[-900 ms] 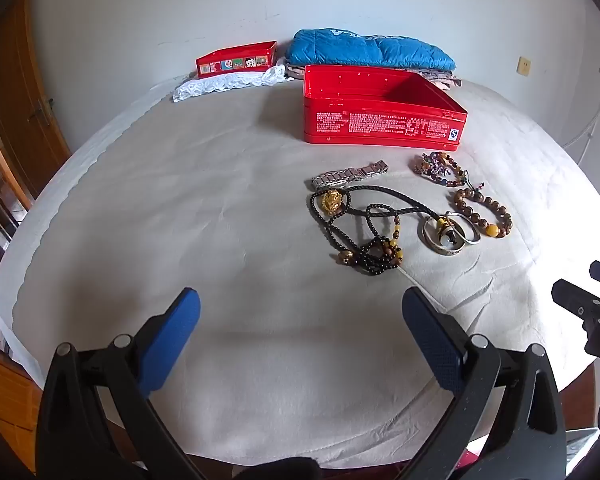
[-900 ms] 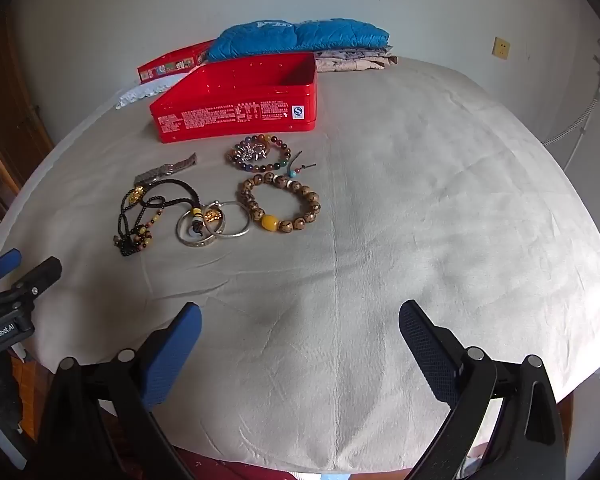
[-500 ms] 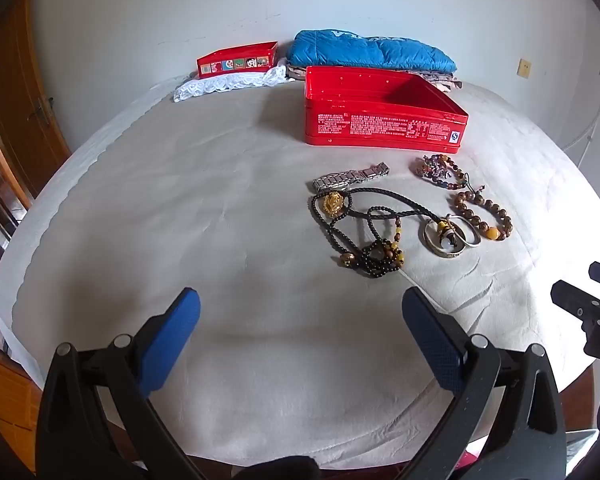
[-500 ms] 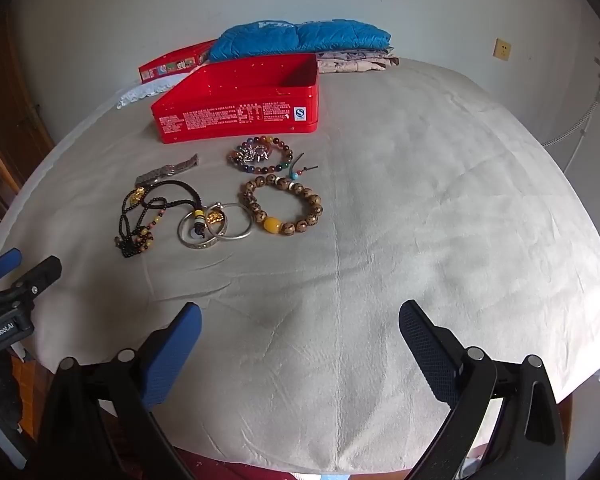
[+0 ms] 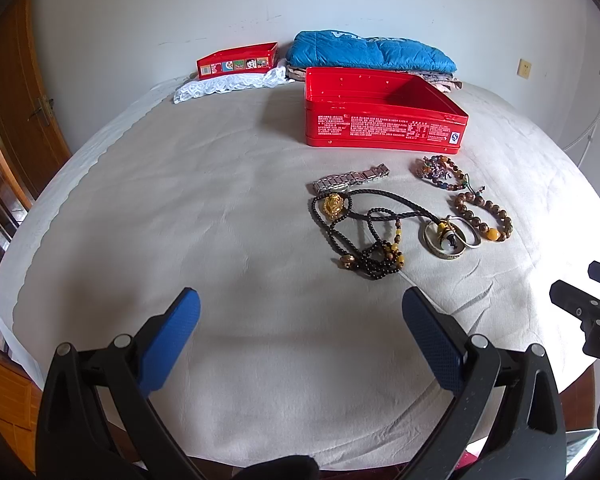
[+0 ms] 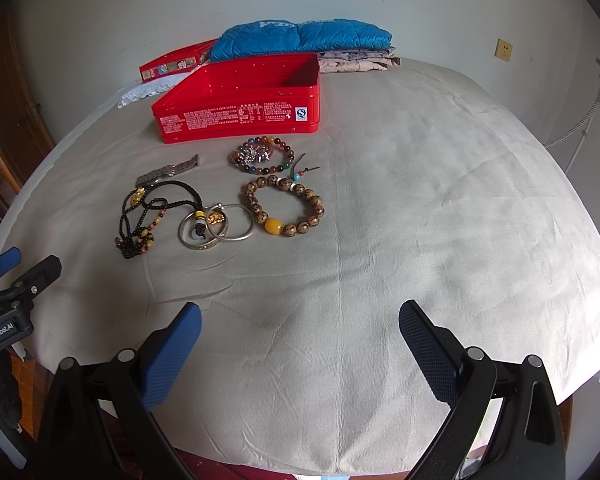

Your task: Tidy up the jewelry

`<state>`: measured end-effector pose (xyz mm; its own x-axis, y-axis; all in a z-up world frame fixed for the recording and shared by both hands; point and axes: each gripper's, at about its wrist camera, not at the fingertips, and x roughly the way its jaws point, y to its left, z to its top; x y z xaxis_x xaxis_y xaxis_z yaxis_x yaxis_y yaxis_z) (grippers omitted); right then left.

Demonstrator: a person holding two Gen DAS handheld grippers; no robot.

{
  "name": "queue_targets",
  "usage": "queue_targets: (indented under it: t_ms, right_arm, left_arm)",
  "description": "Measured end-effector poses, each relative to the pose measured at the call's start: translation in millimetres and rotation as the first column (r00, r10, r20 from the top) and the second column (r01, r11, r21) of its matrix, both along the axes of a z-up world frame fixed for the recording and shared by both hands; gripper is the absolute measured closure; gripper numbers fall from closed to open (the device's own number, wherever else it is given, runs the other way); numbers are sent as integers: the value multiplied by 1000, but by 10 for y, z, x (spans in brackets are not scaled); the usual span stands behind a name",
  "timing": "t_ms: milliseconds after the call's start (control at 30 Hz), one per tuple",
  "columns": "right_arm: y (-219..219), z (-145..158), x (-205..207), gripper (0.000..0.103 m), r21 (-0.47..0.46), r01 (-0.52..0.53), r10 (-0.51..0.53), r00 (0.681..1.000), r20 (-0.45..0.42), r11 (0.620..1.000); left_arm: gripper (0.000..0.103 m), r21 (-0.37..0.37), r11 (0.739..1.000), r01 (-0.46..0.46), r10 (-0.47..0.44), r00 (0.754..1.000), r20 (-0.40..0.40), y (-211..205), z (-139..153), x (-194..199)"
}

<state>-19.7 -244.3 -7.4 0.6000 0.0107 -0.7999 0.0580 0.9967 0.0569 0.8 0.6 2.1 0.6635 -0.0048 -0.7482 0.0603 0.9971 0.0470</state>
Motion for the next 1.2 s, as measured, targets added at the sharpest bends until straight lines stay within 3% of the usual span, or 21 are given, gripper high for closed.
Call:
queue_targets:
  t_ms: [1200]
  right_arm:
    - [-7, -14, 16, 4, 1, -1, 1, 1000, 0, 1000]
  left_arm:
    - [3, 2, 1000, 1, -1, 1000, -2, 0, -2, 4]
